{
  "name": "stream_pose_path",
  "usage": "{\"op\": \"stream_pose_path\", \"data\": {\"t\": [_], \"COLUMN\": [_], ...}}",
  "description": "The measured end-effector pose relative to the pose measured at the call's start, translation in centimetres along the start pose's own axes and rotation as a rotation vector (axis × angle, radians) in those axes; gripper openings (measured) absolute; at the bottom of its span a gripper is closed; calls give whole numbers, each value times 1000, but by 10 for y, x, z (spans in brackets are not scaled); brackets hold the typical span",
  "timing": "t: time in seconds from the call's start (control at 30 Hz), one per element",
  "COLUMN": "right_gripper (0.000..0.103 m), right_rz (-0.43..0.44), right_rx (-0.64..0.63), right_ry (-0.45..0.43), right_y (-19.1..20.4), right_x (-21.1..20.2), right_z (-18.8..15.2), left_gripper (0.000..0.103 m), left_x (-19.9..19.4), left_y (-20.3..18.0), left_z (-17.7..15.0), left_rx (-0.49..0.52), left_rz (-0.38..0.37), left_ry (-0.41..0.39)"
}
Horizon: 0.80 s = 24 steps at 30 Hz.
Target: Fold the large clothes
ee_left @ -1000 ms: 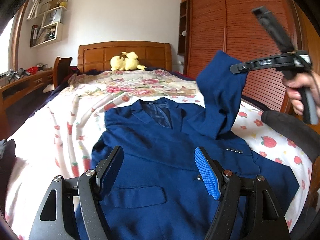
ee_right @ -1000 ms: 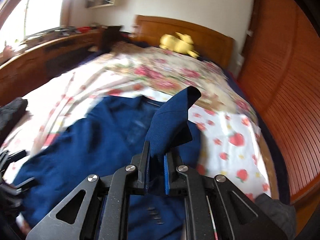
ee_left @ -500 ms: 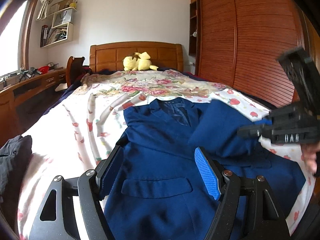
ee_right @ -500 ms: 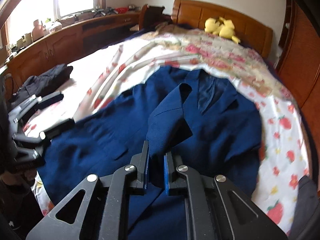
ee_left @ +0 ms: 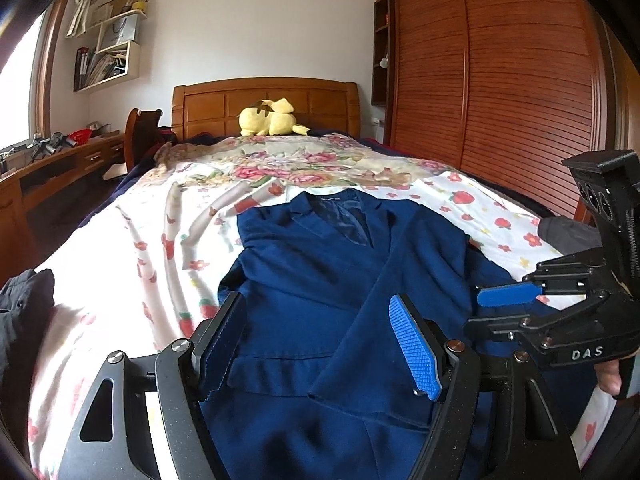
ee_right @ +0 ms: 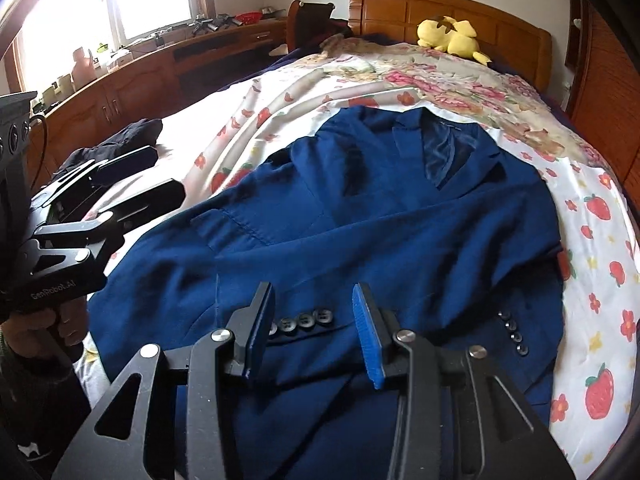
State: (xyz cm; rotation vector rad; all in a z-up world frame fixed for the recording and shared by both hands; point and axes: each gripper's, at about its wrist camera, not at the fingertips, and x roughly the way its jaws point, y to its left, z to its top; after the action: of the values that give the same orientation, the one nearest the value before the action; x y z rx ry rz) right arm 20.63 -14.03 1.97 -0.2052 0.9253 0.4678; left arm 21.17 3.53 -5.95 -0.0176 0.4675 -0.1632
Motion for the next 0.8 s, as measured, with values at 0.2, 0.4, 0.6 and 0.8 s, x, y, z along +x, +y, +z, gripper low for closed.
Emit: {"op": "stream_pose_path", "data": {"t": [0.2,0.4,0.6,0.8], "right_gripper": [41,41,41,41], "right_rz": [-83,-136,-125,-94], "right_rx": [16,47,101,130], "right_ry": [23,47,51,48], "right_y": [-23,-49,-70,-75], "right_x": [13,35,52,58], "right_z": [-18,-40,-55,-61], "left_gripper": [75,75,75,75], "left_x": [12,24,37,47], "left_y": [0,3,3,4], "left_z": [-2,-3,-3,-5], "left_rx": [22,27,39,41], "left_rz": [-9,-36,-59,-83], "left_ry": [34,96,152,216]}}
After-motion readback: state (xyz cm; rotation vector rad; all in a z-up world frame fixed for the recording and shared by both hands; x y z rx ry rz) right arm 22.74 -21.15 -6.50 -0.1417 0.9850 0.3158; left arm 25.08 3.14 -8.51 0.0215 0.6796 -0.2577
